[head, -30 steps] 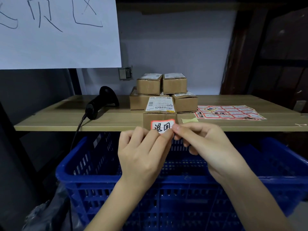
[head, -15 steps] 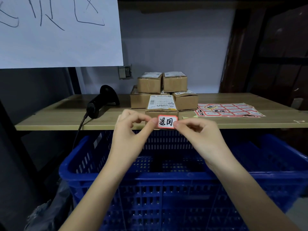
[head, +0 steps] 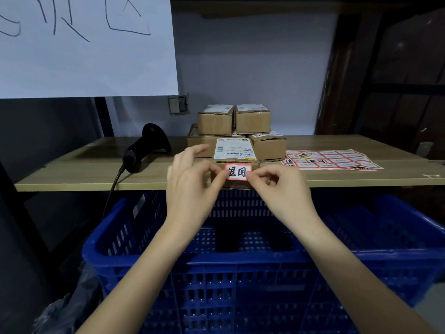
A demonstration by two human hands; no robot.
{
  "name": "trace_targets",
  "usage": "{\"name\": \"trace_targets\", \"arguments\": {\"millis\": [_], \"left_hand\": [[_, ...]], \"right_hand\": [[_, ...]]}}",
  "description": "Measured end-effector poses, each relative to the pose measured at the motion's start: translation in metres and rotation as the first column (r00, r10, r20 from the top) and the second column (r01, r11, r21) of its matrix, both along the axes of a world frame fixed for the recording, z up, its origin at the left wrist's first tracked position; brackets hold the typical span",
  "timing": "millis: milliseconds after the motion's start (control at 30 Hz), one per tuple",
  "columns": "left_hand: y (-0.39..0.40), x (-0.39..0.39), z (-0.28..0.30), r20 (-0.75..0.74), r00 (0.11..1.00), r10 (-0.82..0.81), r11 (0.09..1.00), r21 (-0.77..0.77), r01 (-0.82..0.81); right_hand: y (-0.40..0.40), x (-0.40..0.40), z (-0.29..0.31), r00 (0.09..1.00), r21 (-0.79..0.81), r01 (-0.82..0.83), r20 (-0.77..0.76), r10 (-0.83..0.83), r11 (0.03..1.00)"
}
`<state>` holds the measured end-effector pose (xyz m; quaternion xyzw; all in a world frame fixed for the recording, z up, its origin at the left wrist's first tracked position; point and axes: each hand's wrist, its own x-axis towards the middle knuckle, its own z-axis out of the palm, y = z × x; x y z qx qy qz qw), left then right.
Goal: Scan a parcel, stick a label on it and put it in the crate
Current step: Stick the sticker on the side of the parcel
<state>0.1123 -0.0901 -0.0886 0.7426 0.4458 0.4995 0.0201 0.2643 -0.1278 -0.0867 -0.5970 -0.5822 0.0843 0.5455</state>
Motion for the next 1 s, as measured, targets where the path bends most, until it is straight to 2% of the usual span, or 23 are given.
{"name": "trace_targets", "arguments": {"millis": [233,600,767,900,1000], "left_hand": [[0.009,-0.003,-0.004,-0.022,0.997,-0.076,0.997,0.017,0.077],[0.013,0.002,-0.005,-0.032,0.998,-0.059,0.998,0.035,0.060],[0.012,0.004,-0.005,-0.029,0.999,-0.035,0.999,0.023,0.035],[0.012,0.004,-0.005,-0.032,0.999,-0.026,0.999,0.022,0.027],[0.013,0.005,-0.006,-0.043,0.999,-0.020,0.999,0.030,0.021]], "right_hand": [[0.005,-0.002,-0.004,0.986,-0.004,0.101,0.135,-0.100,0.995],[0.010,-0.002,-0.002,0.950,0.009,0.192,0.248,-0.188,0.981],[0.012,0.000,-0.004,0.931,0.078,0.182,0.308,-0.198,0.980],[0.016,0.003,-0.007,0.899,0.228,0.145,0.376,-0.224,0.963],[0.017,0.003,-0.008,0.919,0.239,0.067,0.364,-0.153,0.969]]}}
